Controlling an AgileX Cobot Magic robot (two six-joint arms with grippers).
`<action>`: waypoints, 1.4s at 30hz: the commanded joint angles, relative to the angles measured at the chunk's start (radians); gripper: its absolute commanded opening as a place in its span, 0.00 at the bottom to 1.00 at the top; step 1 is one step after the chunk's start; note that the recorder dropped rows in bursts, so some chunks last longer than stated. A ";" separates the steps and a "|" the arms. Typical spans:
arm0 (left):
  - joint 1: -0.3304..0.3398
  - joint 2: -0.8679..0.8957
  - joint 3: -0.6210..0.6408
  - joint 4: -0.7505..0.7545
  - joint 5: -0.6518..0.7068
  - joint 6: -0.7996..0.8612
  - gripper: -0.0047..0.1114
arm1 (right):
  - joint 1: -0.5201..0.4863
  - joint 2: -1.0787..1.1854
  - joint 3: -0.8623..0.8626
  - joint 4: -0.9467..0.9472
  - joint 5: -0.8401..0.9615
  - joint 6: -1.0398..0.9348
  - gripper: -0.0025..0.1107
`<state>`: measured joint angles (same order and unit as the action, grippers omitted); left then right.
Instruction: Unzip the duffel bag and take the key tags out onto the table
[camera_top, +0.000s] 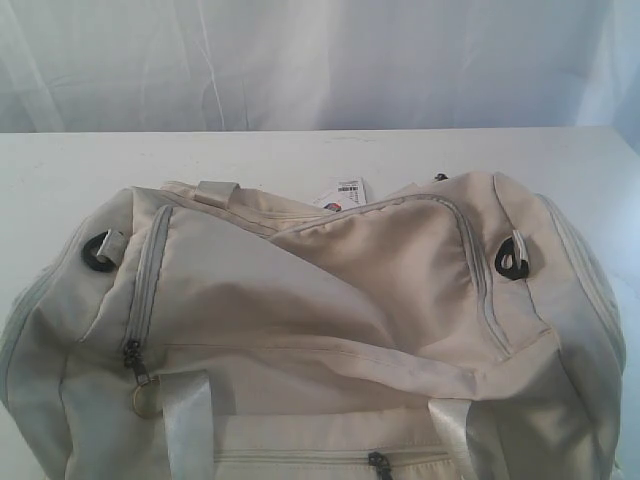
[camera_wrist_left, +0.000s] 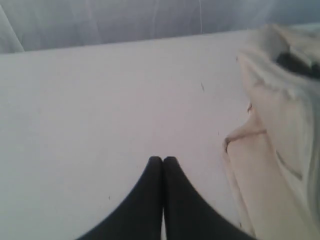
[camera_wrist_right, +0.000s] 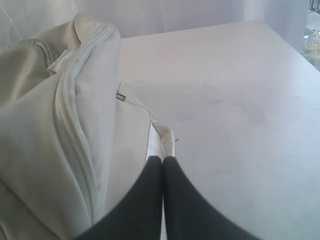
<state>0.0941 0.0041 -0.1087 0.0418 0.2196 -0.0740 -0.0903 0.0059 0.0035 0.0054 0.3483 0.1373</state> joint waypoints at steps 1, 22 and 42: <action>0.003 -0.004 -0.128 -0.011 -0.010 -0.008 0.04 | 0.002 -0.006 -0.003 0.001 -0.007 0.025 0.02; 0.003 -0.004 -0.301 -0.011 -0.026 -0.008 0.04 | 0.002 -0.006 -0.003 0.001 -0.007 0.025 0.02; 0.003 -0.004 -0.301 -0.011 -0.026 -0.008 0.04 | 0.002 -0.006 -0.003 0.001 -0.007 0.025 0.02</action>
<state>0.0941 0.0000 -0.4022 0.0418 0.2024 -0.0740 -0.0903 0.0059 0.0035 0.0054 0.3483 0.1582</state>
